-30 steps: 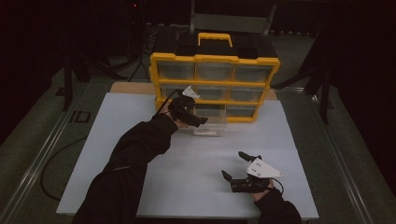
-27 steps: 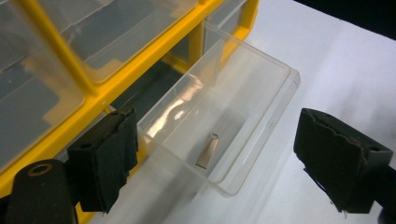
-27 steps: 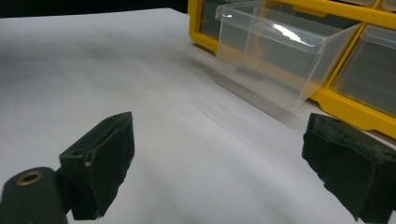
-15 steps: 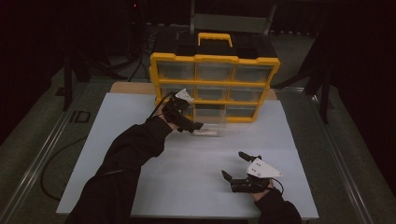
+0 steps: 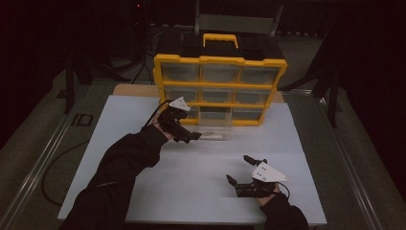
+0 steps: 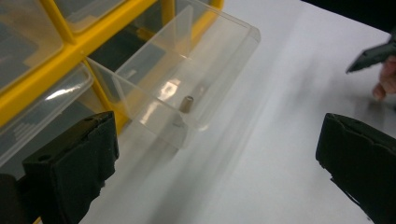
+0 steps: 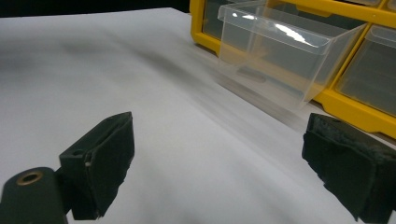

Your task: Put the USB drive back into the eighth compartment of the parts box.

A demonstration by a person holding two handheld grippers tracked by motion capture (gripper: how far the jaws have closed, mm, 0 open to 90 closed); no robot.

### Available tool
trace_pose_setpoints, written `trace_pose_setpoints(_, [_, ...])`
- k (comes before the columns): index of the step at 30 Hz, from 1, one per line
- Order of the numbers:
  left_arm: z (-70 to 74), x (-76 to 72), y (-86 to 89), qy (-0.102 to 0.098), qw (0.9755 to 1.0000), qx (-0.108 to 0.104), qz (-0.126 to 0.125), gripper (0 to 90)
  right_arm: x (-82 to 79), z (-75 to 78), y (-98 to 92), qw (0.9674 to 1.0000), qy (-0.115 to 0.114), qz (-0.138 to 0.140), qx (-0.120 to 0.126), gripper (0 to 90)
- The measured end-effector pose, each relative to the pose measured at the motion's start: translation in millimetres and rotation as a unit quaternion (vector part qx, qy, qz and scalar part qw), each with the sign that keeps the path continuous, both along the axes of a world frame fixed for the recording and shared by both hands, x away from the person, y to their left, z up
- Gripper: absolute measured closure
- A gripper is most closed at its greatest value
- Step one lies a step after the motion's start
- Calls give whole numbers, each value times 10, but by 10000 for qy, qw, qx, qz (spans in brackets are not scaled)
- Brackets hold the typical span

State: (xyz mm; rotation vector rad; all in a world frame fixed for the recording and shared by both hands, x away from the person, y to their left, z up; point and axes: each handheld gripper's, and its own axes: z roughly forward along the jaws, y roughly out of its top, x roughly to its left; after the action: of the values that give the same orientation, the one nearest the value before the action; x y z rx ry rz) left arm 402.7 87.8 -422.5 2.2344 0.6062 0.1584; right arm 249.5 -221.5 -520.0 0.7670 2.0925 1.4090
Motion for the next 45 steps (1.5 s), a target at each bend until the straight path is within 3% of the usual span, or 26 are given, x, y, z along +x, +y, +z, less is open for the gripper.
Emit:
trace_pose_setpoints(24, [-82, -392, 433, -78, 9999, -36, -105, 3, -3, 1, 16, 10000, 1, -1, -26, 94])
trace_pose_setpoints(45, [-348, -766, 934, -24, 9999, -139, -35, 3, 4, -7, 21, 10000, -13, -5, -45, 94])
